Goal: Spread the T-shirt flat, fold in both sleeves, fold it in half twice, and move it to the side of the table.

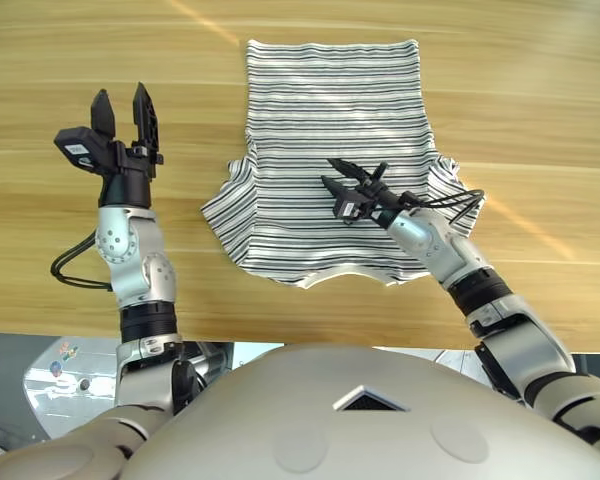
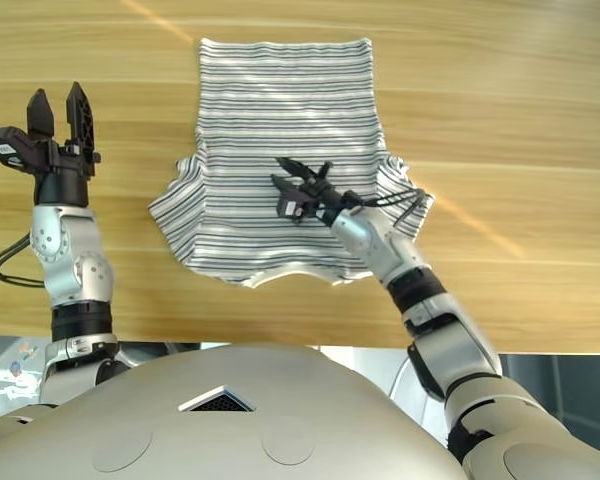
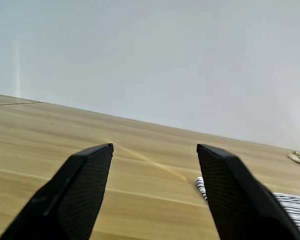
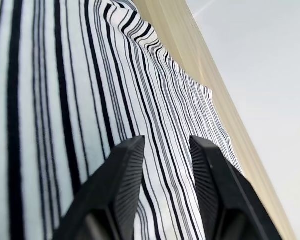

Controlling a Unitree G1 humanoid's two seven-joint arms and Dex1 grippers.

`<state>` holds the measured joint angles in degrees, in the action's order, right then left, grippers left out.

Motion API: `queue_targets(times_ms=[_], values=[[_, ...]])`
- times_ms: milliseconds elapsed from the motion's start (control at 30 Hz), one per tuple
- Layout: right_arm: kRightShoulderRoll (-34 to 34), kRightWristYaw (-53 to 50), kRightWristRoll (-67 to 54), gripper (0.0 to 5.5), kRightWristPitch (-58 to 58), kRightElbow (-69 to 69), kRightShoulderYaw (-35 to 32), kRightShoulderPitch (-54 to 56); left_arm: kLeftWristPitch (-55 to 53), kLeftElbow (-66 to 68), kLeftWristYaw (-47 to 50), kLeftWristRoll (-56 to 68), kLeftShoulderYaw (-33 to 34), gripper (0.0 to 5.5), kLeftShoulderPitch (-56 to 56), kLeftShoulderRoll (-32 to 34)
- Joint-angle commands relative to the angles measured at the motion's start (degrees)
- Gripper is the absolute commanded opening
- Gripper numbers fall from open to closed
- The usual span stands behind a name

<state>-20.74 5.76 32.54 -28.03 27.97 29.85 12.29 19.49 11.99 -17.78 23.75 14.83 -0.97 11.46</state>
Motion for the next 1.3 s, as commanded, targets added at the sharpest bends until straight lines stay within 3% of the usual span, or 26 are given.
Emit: queue_targets(times_ms=[33,133,267,400,633,1000,1300], values=[[-0.15,-0.99,0.42,1.66,1.36,-1.97,-1.49,-1.05,2.29,3.55,-0.56,-3.54,1.64,3.12,0.15,2.49],[-0.07,-4.63,-7.97,1.66,-3.35,-14.47,-9.78,-0.93,10.10,4.82,-2.75,-8.56,1.66,3.12,-1.15,5.25],[-0.89,2.12,-37.04,1.66,1.43,-32.28,-21.75,-4.46,19.24,7.64,0.08,-32.71,-0.90,3.12,-11.96,17.18],[-3.03,4.90,-48.24,1.66,7.92,-31.34,-31.57,-5.01,17.52,0.60,0.12,-50.62,-2.34,3.12,-24.80,26.52],[-9.44,2.72,-37.37,1.66,9.07,-22.56,-39.84,-3.87,15.39,-11.39,-6.84,-58.58,-14.88,3.12,-26.30,30.30],[-9.22,2.06,-35.74,1.66,8.00,-22.84,-46.07,-8.71,9.56,-2.48,0.08,-65.09,-21.60,3.12,-18.19,31.96],[-7.91,2.03,-34.54,1.66,8.19,-22.97,-46.12,-8.10,10.54,-0.03,2.22,-65.14,-27.84,3.12,-14.88,30.75]])
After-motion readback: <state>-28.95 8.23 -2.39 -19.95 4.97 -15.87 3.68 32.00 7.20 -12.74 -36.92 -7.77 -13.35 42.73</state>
